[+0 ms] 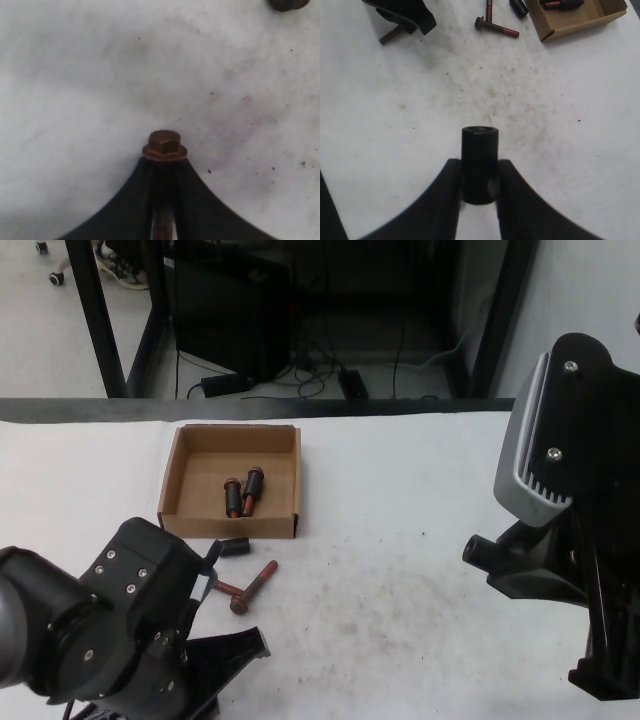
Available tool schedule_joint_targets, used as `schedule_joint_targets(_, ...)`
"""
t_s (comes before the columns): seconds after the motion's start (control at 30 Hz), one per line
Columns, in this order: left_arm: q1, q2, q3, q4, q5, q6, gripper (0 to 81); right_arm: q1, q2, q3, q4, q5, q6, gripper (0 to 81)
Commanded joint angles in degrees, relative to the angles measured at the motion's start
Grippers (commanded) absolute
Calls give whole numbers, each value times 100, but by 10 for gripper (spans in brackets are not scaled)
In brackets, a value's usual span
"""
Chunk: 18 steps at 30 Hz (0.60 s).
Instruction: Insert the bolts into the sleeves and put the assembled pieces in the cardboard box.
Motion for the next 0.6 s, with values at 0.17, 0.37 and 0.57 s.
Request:
schedule_joint_targets(0.17,-26,-504,68,-746,413,891,8,16,-72,4,-61,-35,-1,0)
schedule_joint_targets(0.37,104,-1639,68,-1171,425,1986,8,16,-28,4,-263,-265,302,0)
schedule_joint_targets(0.57,532,-2667,68,-1559,1508,2532,8,40,182,4,-667,-773,800,0)
